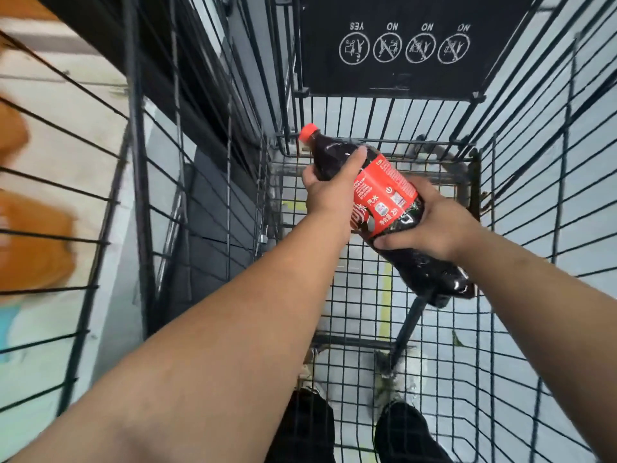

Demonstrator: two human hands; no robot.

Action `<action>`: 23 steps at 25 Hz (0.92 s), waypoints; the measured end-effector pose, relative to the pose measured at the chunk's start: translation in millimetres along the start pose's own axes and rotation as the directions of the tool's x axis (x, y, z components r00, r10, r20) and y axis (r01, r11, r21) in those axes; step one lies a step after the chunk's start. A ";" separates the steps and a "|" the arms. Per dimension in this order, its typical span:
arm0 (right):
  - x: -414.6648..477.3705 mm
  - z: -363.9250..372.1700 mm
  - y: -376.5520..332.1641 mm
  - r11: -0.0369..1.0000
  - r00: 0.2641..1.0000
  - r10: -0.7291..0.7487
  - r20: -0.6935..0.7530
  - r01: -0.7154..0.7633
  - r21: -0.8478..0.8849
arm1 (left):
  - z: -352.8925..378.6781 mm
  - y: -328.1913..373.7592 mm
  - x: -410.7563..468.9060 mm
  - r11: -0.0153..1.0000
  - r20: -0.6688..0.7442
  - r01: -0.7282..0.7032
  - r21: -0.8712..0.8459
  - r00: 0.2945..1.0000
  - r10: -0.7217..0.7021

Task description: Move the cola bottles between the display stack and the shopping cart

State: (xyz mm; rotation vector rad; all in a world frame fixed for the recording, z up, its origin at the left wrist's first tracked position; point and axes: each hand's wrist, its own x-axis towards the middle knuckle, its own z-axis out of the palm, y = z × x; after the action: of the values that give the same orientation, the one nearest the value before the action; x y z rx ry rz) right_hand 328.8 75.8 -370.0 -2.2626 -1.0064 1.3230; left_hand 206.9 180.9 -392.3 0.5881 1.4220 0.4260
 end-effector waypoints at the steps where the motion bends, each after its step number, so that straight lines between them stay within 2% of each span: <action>1: -13.8 3.1 -3.7 0.999 1.000 0.003 -0.025 -0.001 0.051 | -3.3 6.0 -14.8 1.000 0.011 -0.016 0.019 1.000 0.016; 5: -73.6 7.2 -28.9 0.973 0.993 0.024 -0.112 0.003 0.232 | -17.1 28.5 -72.1 0.989 0.092 -0.130 0.070 0.988 0.123; 8: -122.4 -1.1 -57.2 0.924 0.985 0.012 -0.171 0.055 0.379 | -29.7 51.9 -118.9 0.964 0.191 -0.258 0.066 0.952 0.241; 11: -170.6 -15.0 -92.4 0.889 0.977 -0.031 -0.209 0.123 0.442 | -39.7 84.7 -174.5 0.938 0.239 -0.343 0.053 0.916 0.321; 14: -208.0 -28.7 -121.1 0.851 0.972 -0.081 -0.220 0.182 0.492 | -45.5 110.7 -225.6 0.896 0.221 -0.444 -0.007 0.873 0.434; 17: -247.9 -46.1 -149.2 0.828 0.955 -0.192 -0.225 0.280 0.485 | -55.4 131.3 -279.5 0.852 0.200 -0.517 -0.086 0.828 0.523; 23: -328.6 -74.7 -187.1 0.798 0.897 -0.411 -0.161 0.440 0.413 | -79.2 150.5 -395.2 0.751 0.036 -0.653 -0.096 0.752 0.659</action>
State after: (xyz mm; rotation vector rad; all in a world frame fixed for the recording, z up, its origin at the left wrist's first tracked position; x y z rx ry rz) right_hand 212.0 -24.8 -16.8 -1.6078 -0.9967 1.1305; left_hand 94.1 70.9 8.1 1.0360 1.0884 1.0107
